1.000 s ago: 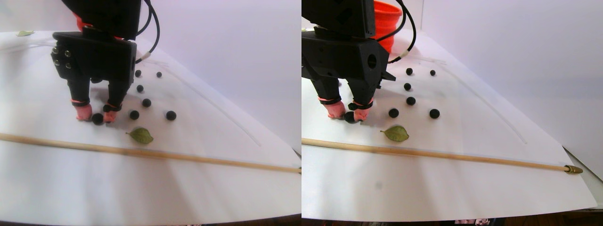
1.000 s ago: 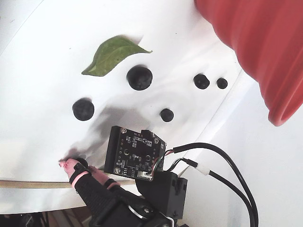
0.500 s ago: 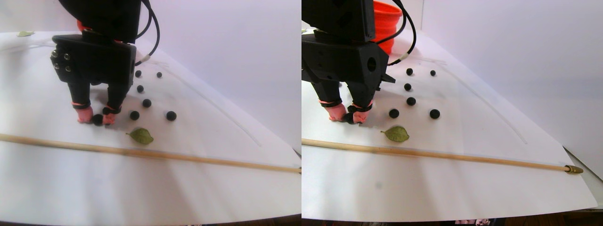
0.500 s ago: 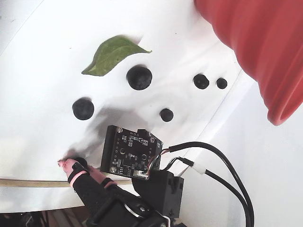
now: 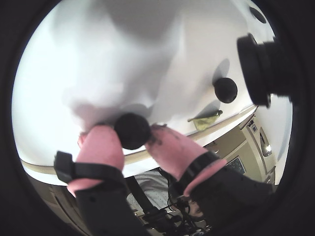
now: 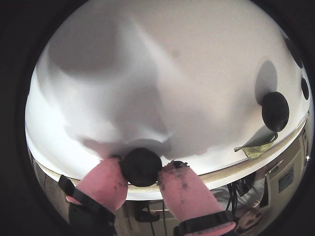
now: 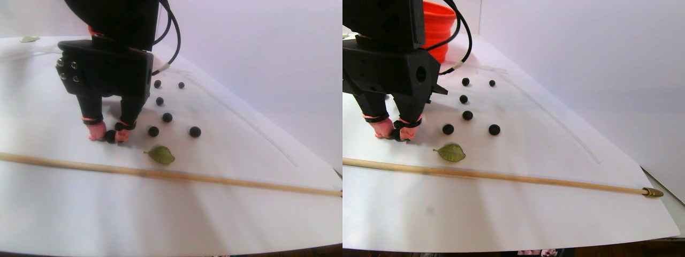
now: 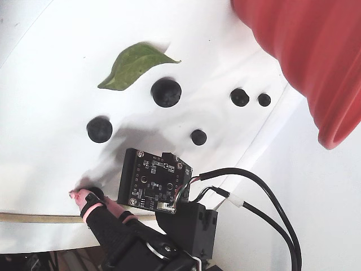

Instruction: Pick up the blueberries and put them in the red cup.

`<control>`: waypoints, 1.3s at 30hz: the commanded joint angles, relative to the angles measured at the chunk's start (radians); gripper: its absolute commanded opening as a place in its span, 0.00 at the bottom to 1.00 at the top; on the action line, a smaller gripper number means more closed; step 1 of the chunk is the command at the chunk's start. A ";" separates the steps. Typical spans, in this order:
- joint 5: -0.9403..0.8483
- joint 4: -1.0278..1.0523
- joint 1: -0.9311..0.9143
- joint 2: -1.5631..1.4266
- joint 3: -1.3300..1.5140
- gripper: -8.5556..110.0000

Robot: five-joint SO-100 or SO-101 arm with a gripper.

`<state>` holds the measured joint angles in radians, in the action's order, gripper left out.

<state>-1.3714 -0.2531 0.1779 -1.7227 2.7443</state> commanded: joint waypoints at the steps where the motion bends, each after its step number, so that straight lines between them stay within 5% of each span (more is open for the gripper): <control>1: 0.003 0.034 -0.031 -0.067 0.026 0.16; 39: -0.003 0.626 0.003 -0.724 0.003 0.16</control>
<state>-1.3714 0.3329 0.1795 -2.3669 2.7704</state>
